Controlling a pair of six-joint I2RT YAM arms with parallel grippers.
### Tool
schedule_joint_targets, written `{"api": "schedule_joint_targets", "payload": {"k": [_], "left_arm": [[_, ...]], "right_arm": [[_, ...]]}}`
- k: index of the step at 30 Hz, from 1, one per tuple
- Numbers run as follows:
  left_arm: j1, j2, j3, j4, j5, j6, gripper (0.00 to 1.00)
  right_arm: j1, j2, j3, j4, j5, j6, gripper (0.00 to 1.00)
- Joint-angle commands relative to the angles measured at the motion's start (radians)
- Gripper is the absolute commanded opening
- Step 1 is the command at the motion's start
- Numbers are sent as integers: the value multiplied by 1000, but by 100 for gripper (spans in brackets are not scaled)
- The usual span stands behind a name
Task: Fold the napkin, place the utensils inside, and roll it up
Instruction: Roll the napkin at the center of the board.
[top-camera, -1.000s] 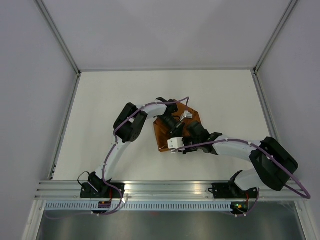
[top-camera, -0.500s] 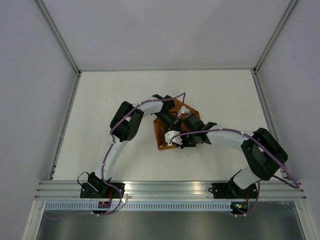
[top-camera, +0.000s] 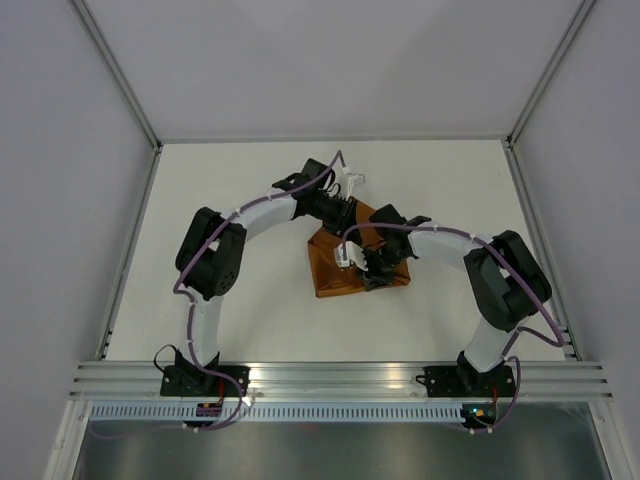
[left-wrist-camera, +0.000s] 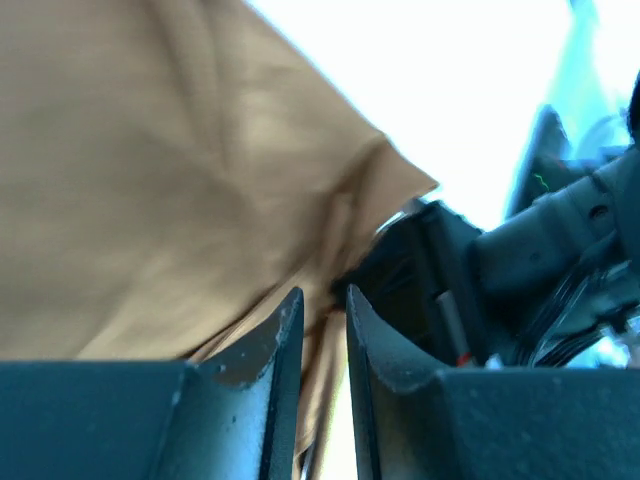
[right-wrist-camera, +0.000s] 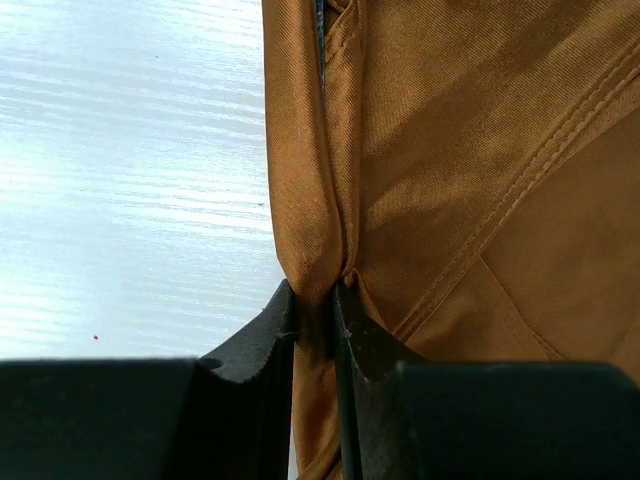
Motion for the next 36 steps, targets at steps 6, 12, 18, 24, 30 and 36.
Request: {"api": "schedule_joint_targets", "payload": {"k": [6, 12, 18, 24, 30, 36], "left_arm": [[47, -341, -404, 516, -491, -258, 25], [14, -539, -677, 737, -680, -208, 25], [-130, -689, -925, 978, -902, -10, 30], [-317, -753, -1027, 1057, -988, 169, 34], [-480, -771, -1028, 983, -1014, 301, 38], [-617, -685, -970, 870, -1002, 399, 43]], "right_arm": [[-94, 198, 63, -354, -129, -128, 14], [-130, 272, 125, -440, -153, -160, 14], [-156, 330, 180, -496, -181, -176, 15], [-165, 360, 203, -499, -187, -159, 15], [-168, 361, 198, -479, -182, -136, 15], [-171, 364, 189, -454, -176, -117, 15]]}}
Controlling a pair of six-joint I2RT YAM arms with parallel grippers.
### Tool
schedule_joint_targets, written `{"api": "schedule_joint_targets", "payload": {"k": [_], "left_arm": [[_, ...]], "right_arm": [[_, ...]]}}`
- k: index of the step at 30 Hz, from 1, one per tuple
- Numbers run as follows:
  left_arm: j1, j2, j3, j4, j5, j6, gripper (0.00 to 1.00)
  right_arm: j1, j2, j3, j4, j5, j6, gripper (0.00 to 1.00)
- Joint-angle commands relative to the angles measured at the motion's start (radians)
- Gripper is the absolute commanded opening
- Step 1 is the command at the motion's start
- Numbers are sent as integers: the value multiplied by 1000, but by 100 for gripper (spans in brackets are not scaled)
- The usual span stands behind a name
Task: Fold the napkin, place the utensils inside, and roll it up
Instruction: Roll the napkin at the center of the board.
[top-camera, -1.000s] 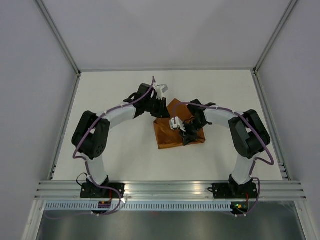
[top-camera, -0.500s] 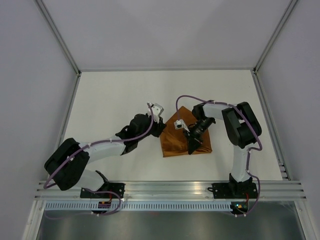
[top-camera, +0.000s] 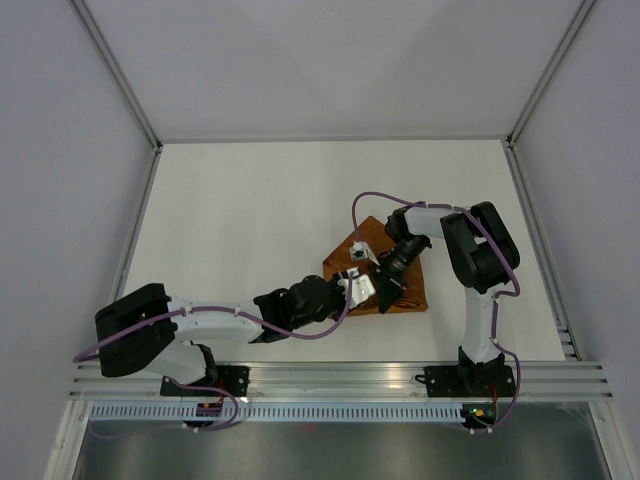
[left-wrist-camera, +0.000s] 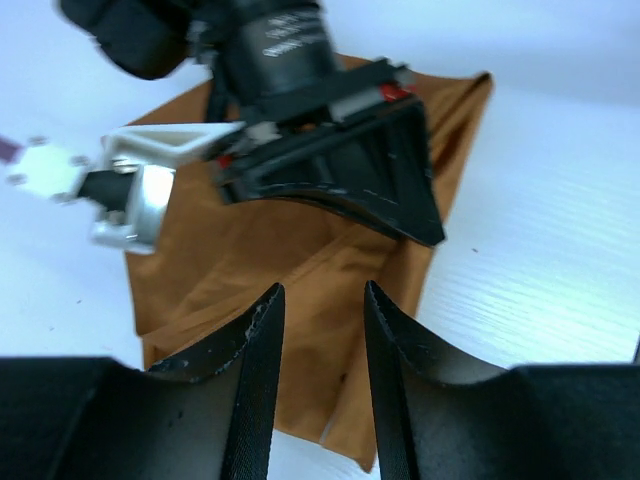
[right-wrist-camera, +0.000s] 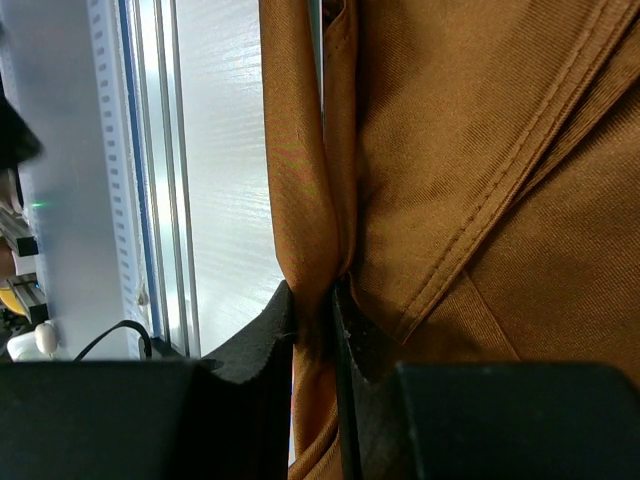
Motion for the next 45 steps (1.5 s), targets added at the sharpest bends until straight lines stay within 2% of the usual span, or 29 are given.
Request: {"api": "schedule_joint_targets", "payload": {"k": [1, 10, 23, 29, 32, 33, 34, 38, 41, 45], "left_arm": [[-81, 64, 59, -58, -28, 121, 43], [-154, 273, 117, 28, -83, 218, 44], [-157, 401, 143, 109, -77, 276, 43], [-155, 433, 151, 89, -53, 264, 24], [-152, 448, 171, 44, -37, 249, 12], [-151, 451, 189, 24, -18, 243, 5], [-149, 456, 197, -13, -8, 235, 2], [-131, 457, 241, -127, 68, 187, 2], [-105, 465, 301, -232, 172, 154, 2], [-57, 473, 353, -340, 275, 118, 2]], "right_arm": [[-7, 44, -19, 127, 108, -40, 15], [-10, 47, -21, 132, 116, -29, 15], [-16, 70, -18, 140, 122, -23, 15], [-17, 76, -10, 137, 122, -19, 15], [-17, 79, -7, 137, 122, -17, 15], [-19, 79, -5, 137, 122, -15, 15], [-19, 79, -4, 137, 122, -14, 15], [-27, 53, -2, 153, 123, 14, 18], [-39, 9, -7, 179, 123, 47, 27], [-72, -97, -16, 230, 117, 109, 34]]}}
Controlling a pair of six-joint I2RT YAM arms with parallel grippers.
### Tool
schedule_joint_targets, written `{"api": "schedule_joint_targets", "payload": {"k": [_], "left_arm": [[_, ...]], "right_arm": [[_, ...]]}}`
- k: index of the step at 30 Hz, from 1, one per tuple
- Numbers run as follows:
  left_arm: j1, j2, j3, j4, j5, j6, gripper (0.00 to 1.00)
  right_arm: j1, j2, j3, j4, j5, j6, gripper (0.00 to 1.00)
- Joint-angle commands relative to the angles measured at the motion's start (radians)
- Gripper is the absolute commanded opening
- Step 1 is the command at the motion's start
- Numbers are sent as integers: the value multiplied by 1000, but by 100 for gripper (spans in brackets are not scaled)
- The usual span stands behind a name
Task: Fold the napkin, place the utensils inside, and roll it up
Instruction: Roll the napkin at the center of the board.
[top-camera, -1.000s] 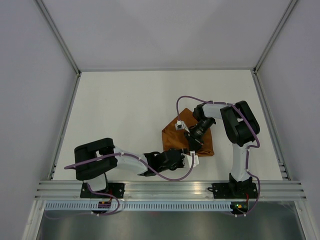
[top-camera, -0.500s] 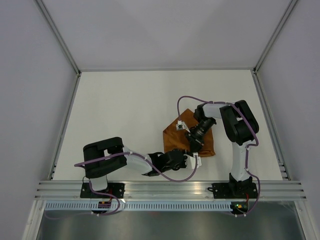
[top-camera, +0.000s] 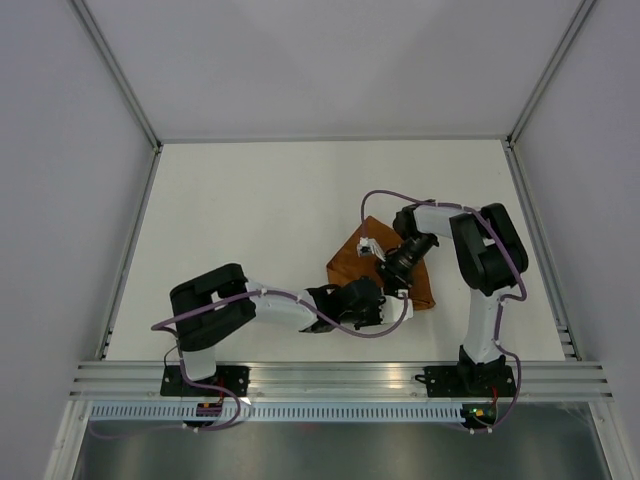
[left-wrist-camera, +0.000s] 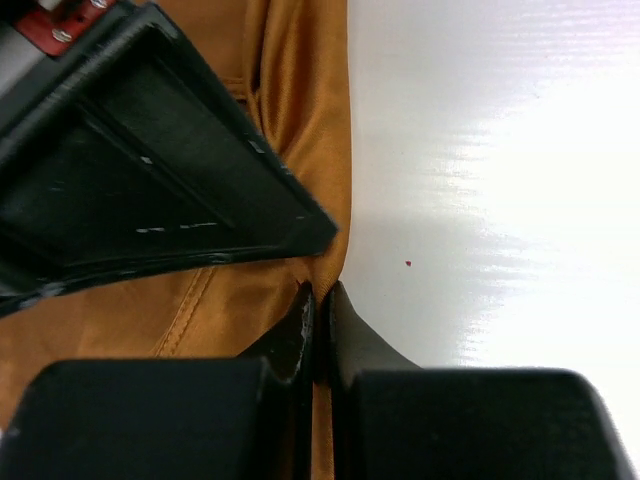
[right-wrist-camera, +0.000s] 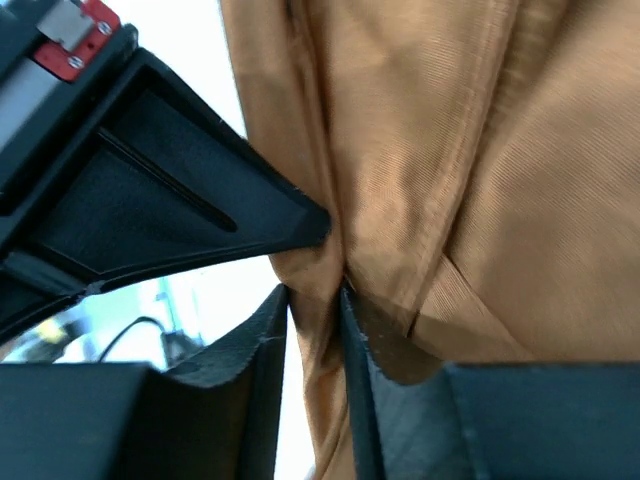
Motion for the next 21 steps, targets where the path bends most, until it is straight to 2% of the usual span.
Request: {"api": "schedule_joint_targets", "payload": {"k": [1, 6, 10, 13, 16, 21], "left_arm": [[36, 32, 61, -147, 185, -90, 2], [108, 47, 121, -243, 363, -136, 2], [167, 62, 134, -259, 492, -177, 2], [214, 98, 156, -269, 598, -218, 2], [254, 145, 191, -315, 705, -255, 2], [317, 219, 233, -319, 852, -324, 2]], "right_arm": [[-46, -100, -7, 265, 65, 22, 36], [-127, -236, -12, 344, 8, 117, 45], [-213, -309, 2, 374, -26, 177, 47], [-268, -375, -10, 368, -59, 164, 47], [-297, -476, -71, 382, -69, 114, 47], [-296, -687, -257, 475, -39, 81, 52]]}}
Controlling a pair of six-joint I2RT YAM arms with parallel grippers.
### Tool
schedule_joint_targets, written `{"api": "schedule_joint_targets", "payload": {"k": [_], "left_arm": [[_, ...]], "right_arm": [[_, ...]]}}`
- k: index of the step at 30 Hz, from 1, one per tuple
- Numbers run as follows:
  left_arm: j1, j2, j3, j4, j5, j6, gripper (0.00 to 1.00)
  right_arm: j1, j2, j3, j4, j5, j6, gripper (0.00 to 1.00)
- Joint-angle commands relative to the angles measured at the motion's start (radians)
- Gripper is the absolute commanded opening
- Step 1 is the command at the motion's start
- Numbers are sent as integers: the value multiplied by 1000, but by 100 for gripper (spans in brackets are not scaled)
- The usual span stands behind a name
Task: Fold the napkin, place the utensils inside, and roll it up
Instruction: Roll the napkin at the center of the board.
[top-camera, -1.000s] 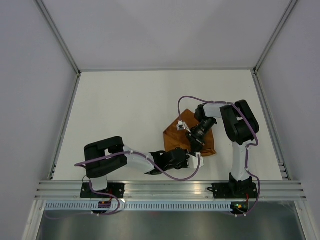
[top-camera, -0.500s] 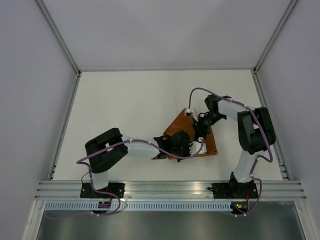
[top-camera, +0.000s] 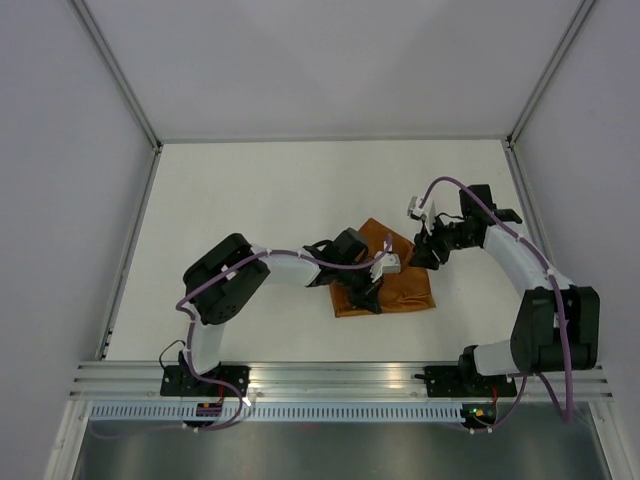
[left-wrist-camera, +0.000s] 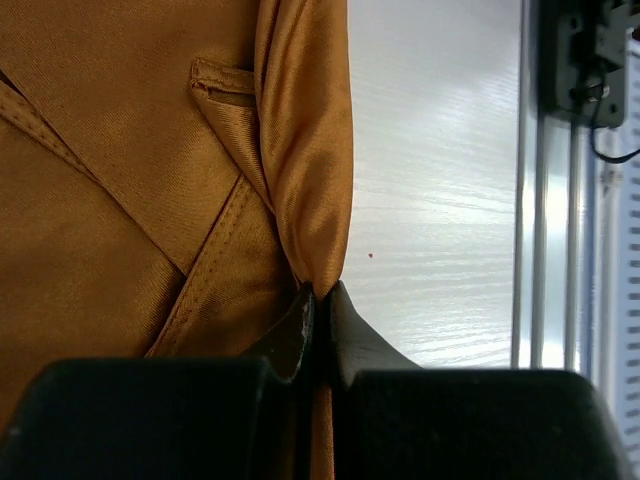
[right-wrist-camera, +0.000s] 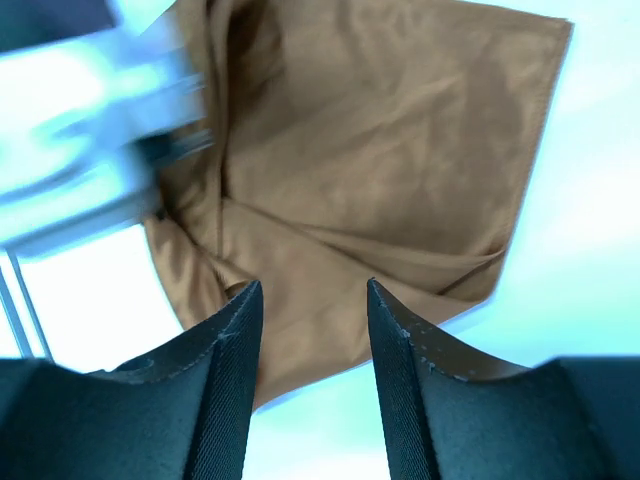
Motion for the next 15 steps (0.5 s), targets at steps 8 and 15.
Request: {"api": "schedule_joint_targets", "payload": {"k": [8, 15], "left_arm": [[87, 165, 75, -120, 275, -123, 2], [104, 211, 100, -141, 301, -139, 2]], "right_arm": [[171, -350, -332, 216, 97, -42, 57], [456, -418, -496, 385, 336, 13, 60]]}}
